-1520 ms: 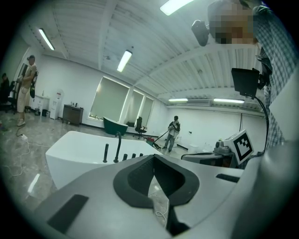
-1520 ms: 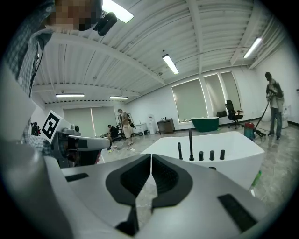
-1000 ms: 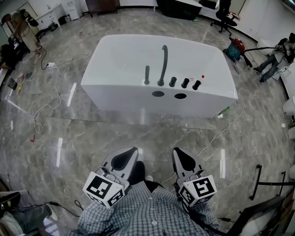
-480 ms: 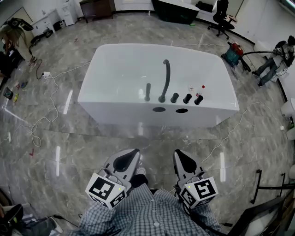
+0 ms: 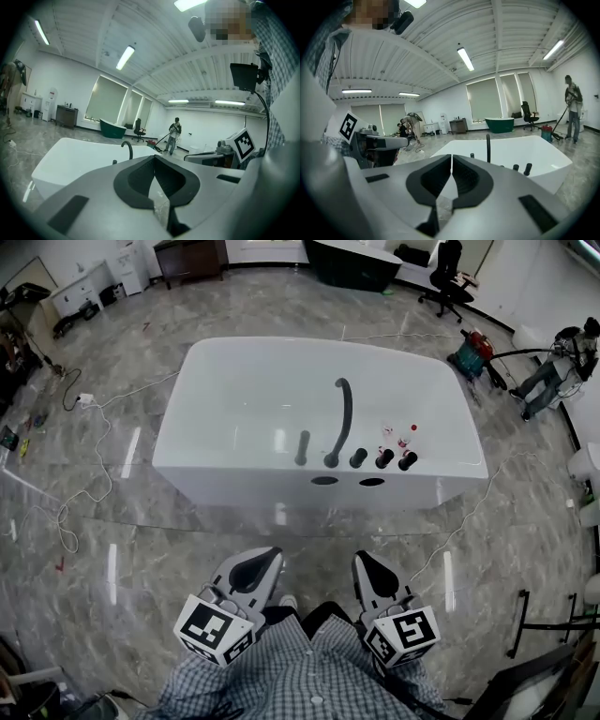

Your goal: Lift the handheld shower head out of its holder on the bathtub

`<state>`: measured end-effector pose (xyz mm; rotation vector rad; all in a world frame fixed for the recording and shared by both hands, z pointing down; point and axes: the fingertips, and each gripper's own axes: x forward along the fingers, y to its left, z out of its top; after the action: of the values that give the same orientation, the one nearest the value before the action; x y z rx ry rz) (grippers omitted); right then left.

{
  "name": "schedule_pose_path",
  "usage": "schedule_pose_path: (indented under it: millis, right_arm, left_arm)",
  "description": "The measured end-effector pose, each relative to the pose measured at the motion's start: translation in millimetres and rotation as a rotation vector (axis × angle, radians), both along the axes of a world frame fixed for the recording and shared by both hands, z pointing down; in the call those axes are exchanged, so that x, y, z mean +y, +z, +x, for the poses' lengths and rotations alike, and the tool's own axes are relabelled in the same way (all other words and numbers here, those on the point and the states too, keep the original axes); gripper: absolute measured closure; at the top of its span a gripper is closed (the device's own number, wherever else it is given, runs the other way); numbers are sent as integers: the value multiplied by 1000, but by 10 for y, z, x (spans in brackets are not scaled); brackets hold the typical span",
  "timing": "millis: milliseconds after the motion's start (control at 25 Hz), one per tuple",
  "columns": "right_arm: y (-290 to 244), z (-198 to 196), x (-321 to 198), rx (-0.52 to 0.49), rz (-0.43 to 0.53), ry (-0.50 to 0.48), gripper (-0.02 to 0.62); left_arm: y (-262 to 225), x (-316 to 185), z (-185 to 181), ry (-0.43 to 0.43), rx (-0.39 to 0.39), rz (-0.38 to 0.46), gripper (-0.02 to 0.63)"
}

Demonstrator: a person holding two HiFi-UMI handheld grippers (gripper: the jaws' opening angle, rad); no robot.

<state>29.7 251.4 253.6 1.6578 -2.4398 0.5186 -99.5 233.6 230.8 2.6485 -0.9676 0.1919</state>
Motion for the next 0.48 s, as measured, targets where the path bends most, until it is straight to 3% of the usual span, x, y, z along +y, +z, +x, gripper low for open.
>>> schedule_pose_path:
  millis: [480]
  right_arm:
    - [96, 421, -956, -22, -7, 21, 577]
  left_arm:
    - [118, -878, 343, -4, -15, -36, 604]
